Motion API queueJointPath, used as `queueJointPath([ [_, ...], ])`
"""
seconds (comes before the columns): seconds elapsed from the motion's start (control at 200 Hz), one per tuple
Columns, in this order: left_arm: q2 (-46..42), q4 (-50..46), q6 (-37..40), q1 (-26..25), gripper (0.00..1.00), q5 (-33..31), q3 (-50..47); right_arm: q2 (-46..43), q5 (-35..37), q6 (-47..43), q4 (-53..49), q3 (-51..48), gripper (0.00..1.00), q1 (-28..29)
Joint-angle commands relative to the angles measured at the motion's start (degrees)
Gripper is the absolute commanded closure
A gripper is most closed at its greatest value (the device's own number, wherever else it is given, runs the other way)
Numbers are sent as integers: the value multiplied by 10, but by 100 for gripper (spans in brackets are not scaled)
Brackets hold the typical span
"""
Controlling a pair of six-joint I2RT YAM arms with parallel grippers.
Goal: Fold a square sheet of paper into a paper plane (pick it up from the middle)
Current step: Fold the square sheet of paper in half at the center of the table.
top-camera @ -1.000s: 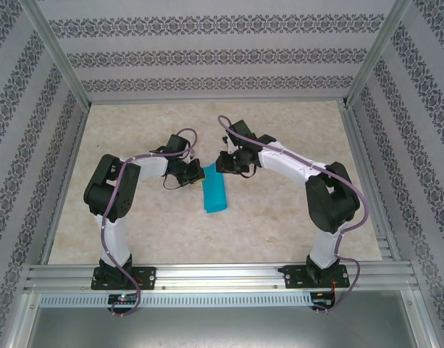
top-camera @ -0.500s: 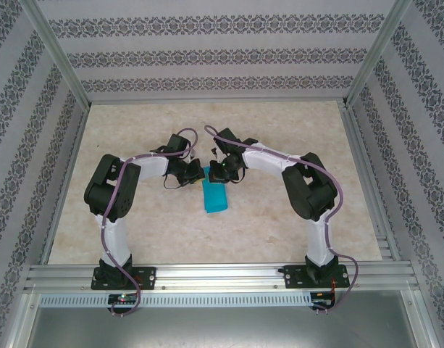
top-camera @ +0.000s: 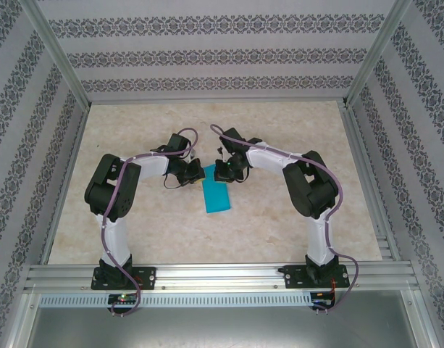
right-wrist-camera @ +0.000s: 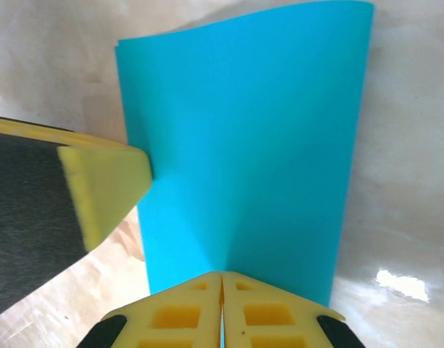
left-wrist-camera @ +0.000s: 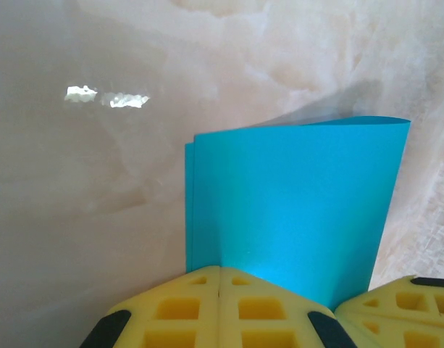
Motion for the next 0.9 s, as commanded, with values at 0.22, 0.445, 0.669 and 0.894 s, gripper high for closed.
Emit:
queueJointPath([
  [0.22,56,-64,15,-16,100,-64,-14,9,-3,-11,29,-35,91,-18],
  [0.445,59,-68,15,-16,100,-67,-12,13,-7,-15,47,-59,91,-28],
  [0.669,61,-81,18,-16,100,-84,-10,5,-12,-17,73,-102,91,-44],
  [0.894,64,-84,22,-16,100,-88,-14,-48,-42,-12,120,-157,89,-84],
])
